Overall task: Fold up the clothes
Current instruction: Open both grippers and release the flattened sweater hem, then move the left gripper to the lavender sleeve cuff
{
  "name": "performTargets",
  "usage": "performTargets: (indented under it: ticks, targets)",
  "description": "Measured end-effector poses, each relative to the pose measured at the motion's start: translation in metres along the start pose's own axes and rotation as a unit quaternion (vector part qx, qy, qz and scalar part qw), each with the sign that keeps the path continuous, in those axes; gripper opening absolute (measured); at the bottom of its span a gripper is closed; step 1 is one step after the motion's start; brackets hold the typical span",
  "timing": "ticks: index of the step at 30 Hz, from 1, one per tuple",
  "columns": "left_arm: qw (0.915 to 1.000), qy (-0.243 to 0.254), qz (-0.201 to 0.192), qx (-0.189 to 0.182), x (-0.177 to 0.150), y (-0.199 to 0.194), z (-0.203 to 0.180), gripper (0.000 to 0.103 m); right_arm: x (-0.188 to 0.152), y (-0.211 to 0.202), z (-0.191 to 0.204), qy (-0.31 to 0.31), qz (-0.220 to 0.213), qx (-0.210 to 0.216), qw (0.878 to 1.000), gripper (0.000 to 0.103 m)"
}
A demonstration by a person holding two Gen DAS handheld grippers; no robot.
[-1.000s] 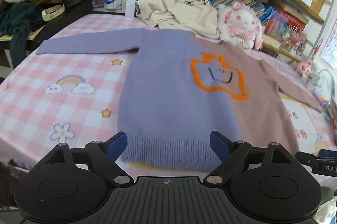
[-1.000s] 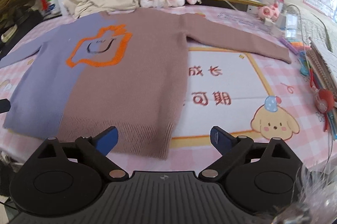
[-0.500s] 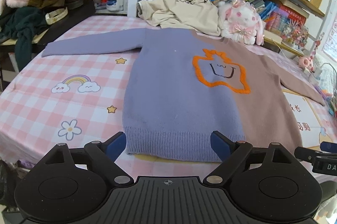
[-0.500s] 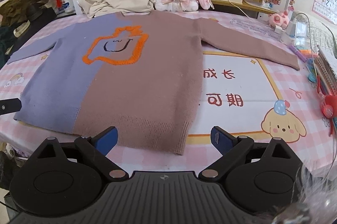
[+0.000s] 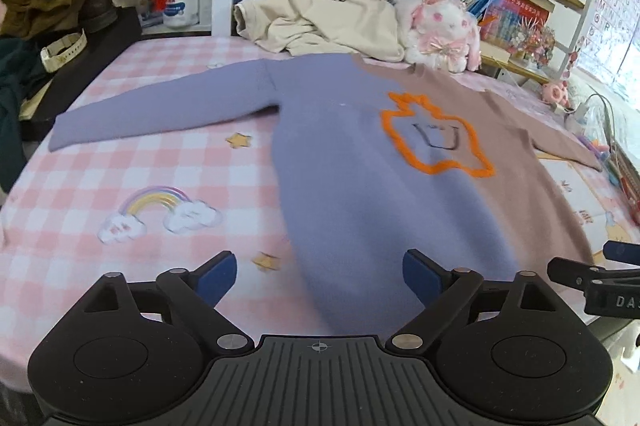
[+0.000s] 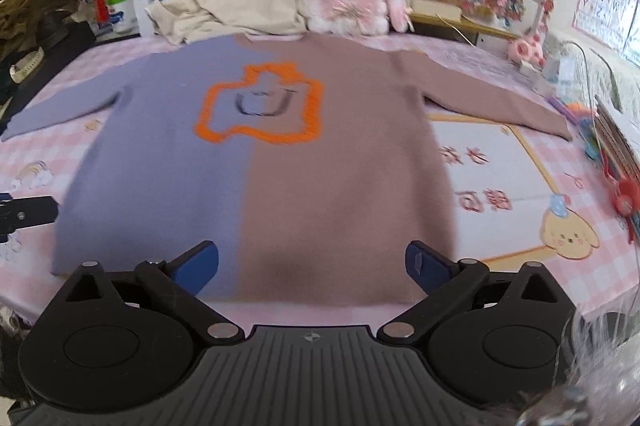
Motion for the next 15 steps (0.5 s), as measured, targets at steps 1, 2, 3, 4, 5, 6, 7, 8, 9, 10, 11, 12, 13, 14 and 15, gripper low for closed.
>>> performTargets:
  ticks: [1,2,3,4,5,6,7,8,9,10,11,12,13,14,15]
  targets:
    - [1.0,0.0,0.001,-0.003,0.002,0.002,0.009,0.093,0.0,0.002,0.01,0.002,0.003,-0.004,1.0,0.101]
    - [1.0,0.0,0.002,-0.005,0.003,0.004,0.018,0.093,0.0,0.004,0.017,0.004,0.004,-0.007,1.0,0.101]
    - [1.0,0.0,0.001,-0.008,0.005,0.006,0.027,0.093,0.0,0.005,0.025,0.009,0.003,-0.01,1.0,0.101]
    - [0.9999,-0.002,0.001,-0.01,0.006,0.008,0.035,0.093,0.0,0.007,0.032,0.013,0.002,-0.013,1.0,0.101]
    - [0.9999,-0.006,0.001,-0.01,0.008,0.01,0.044,0.093,0.0,0.009,0.039,0.016,0.003,-0.016,1.0,0.101]
    - [0.9999,-0.011,0.001,-0.01,0.009,0.012,0.054,0.093,0.0,0.01,0.045,0.018,0.005,-0.019,1.0,0.101]
    - [0.9998,-0.016,0.001,-0.009,0.011,0.013,0.064,0.093,0.0,0.012,0.052,0.019,0.008,-0.021,1.0,0.101]
    - [0.9997,-0.022,-0.001,-0.007,0.013,0.015,0.074,0.093,0.0,0.014,0.058,0.019,0.009,-0.023,1.0,0.101]
    - [0.9996,-0.028,-0.005,-0.001,0.016,0.016,0.084,0.093,0.001,0.015,0.063,0.019,0.011,-0.024,0.999,0.101]
    - [0.9994,-0.034,-0.01,0.006,0.019,0.017,0.094,0.093,0.001,0.015,0.068,0.018,0.011,-0.026,0.999,0.101]
    - [0.9989,-0.041,-0.016,0.016,0.022,0.018,0.105,0.093,0.003,0.015,0.072,0.016,0.01,-0.027,0.999,0.101]
    - [0.998,-0.051,-0.023,0.029,0.026,0.02,0.118,0.093,0.004,0.015,0.076,0.015,0.008,-0.029,0.999,0.101]
    - [0.9968,-0.063,-0.029,0.04,0.029,0.022,0.131,0.092,0.005,0.015,0.08,0.014,0.007,-0.03,0.999,0.101]
    - [0.9954,-0.077,-0.032,0.046,0.032,0.024,0.144,0.092,0.006,0.016,0.083,0.013,0.006,-0.032,0.999,0.101]
    - [0.9939,-0.091,-0.036,0.052,0.035,0.027,0.156,0.091,0.007,0.016,0.085,0.012,0.005,-0.034,0.999,0.101]
Point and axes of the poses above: each gripper's, at about its wrist camera, not at the fingertips, and y roughly the way its jaws point, z to its left, x to its top, the point moved 8 cm from there along y, roughly the way its jaws point, and after that the axes turned 5 degrees about x, right-handed, at the moved point
